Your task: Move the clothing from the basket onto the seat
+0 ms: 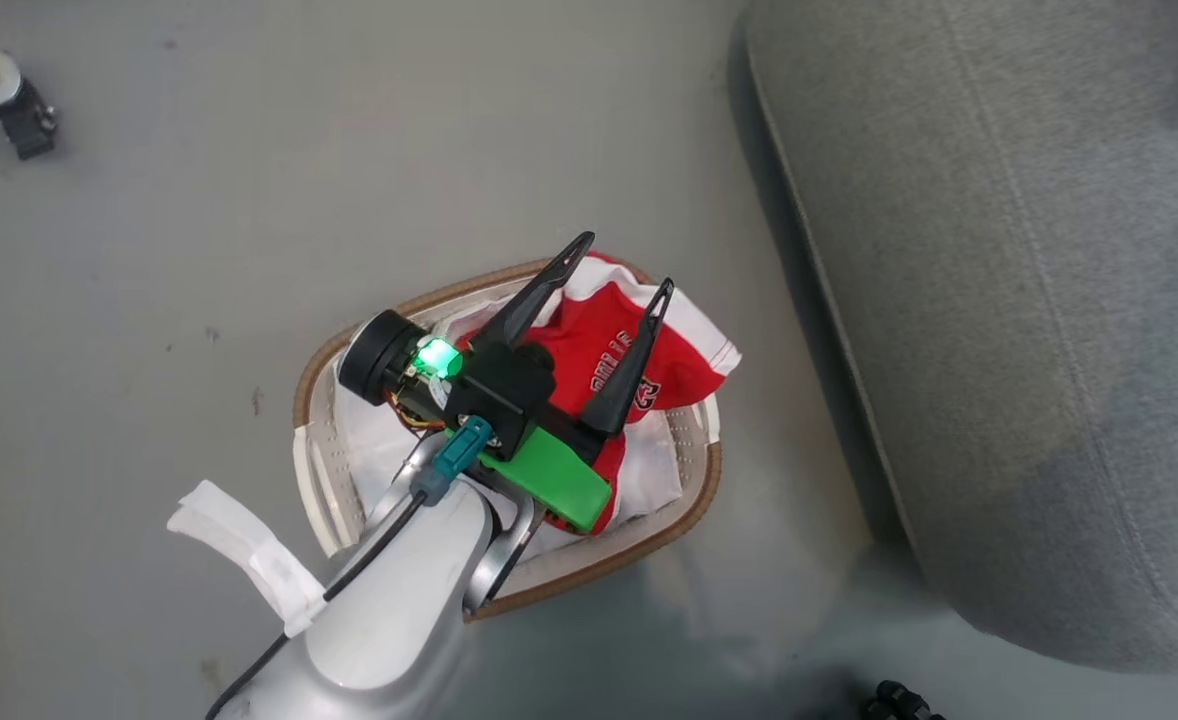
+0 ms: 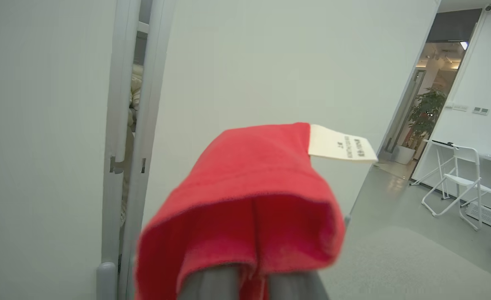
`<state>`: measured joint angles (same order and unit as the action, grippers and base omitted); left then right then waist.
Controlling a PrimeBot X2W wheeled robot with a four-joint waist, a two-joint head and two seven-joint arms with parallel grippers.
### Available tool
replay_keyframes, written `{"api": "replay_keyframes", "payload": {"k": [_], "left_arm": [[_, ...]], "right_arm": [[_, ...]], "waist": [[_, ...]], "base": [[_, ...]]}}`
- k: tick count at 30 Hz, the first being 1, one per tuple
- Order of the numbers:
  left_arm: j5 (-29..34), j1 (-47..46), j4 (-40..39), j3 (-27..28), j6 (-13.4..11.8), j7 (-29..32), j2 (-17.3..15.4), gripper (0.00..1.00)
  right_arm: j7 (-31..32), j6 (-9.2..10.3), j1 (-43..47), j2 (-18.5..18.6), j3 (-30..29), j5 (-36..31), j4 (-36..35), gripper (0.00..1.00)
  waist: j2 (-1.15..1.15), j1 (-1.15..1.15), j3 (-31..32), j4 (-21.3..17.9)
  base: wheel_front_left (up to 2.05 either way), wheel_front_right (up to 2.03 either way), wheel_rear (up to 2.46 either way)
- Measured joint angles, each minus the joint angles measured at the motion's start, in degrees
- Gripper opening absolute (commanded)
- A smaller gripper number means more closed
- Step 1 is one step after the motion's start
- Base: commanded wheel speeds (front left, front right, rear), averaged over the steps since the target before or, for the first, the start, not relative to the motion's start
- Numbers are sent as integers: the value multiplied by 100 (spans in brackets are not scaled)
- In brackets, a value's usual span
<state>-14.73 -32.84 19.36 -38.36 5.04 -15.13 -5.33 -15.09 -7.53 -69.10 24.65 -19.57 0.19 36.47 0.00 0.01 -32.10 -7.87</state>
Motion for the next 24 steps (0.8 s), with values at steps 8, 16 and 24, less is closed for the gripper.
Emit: {"api": "replay_keyframes", "payload": {"k": [8, 16, 24], "left_arm": [[102, -1, 35, -2, 19, 0, 20, 100], [119, 34, 98, 158, 12, 0, -40, 100], [116, 148, 163, 276, 5, 0, -33, 100]], "right_arm": [[0, 0, 529, -201, -776, -333, 1110, 0], [0, 0, 842, -450, -1199, -704, 1255, 96], [0, 0, 1543, -639, -944, -691, 753, 100]], "waist": [[0, 0, -483, 500], [0, 0, -688, 592], [0, 0, -415, 395]], "base": [[0, 0, 0], [0, 0, 0], [0, 0, 0]]}}
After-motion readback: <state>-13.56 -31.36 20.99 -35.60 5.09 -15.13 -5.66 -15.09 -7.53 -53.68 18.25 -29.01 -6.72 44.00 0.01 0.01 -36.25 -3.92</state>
